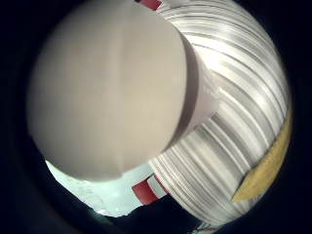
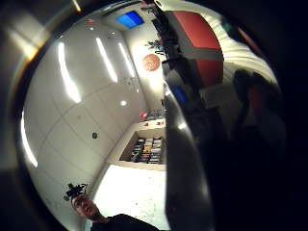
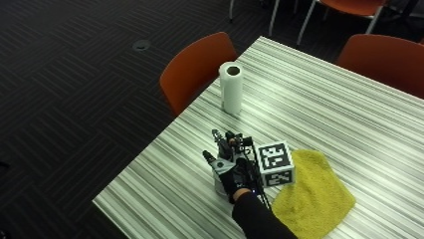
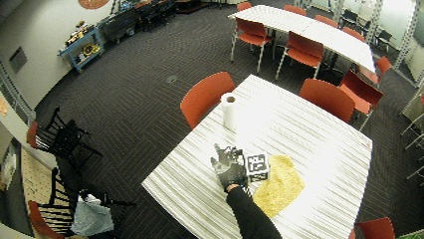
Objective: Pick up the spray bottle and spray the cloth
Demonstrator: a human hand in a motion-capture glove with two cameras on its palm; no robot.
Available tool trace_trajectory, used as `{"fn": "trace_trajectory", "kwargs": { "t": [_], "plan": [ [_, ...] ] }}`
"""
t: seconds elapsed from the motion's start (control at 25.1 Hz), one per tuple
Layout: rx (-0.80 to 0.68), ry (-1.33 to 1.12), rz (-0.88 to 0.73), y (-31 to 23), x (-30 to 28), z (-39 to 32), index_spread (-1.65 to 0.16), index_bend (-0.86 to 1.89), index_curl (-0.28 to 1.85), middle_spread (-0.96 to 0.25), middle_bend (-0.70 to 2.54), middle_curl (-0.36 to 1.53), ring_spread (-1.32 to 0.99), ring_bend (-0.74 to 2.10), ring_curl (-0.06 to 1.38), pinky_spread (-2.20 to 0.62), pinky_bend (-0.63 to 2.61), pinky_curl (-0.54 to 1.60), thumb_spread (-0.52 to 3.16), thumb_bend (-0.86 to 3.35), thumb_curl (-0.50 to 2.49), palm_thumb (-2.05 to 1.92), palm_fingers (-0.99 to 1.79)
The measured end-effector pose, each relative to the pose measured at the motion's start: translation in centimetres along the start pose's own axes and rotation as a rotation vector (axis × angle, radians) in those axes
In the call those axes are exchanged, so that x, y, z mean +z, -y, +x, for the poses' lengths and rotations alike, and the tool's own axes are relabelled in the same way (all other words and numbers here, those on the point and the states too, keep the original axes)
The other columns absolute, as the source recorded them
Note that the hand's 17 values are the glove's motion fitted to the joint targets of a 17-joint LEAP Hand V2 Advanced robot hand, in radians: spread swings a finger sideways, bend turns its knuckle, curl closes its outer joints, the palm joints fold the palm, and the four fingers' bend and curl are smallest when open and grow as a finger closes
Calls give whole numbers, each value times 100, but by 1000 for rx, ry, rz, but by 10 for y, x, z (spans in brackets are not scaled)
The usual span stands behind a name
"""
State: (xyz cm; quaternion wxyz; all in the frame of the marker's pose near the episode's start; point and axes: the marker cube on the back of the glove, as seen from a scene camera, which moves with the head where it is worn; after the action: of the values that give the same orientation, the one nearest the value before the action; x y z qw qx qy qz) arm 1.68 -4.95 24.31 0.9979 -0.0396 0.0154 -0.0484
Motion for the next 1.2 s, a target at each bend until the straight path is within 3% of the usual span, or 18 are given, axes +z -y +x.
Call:
{"fn": "trace_trajectory", "kwargs": {
  "t": [0.16, 0.4, 0.8, 1.2],
  "plan": [
    [-5, -6, -9, -1, -1, 4, -27, 14, 58, -3, 26, 50, -3, 37, 46, 14, 36, 21, 89, -5, 76, 106, 7],
    [-9, -5, -64, -12, 13, 6, -33, 12, 44, -4, 21, 45, 0, 32, 39, 16, 35, 22, 94, -3, 72, 103, 11],
    [-134, 96, -299, -72, 70, -33, -36, 14, 38, -5, 19, 42, 3, 34, 37, 17, 33, 25, 98, -3, 66, 101, 12],
    [-299, 181, -403, -123, 84, -117, -38, 15, 35, -5, 18, 40, 7, 32, 36, 19, 34, 27, 101, -2, 62, 98, 11]
  ]
}}
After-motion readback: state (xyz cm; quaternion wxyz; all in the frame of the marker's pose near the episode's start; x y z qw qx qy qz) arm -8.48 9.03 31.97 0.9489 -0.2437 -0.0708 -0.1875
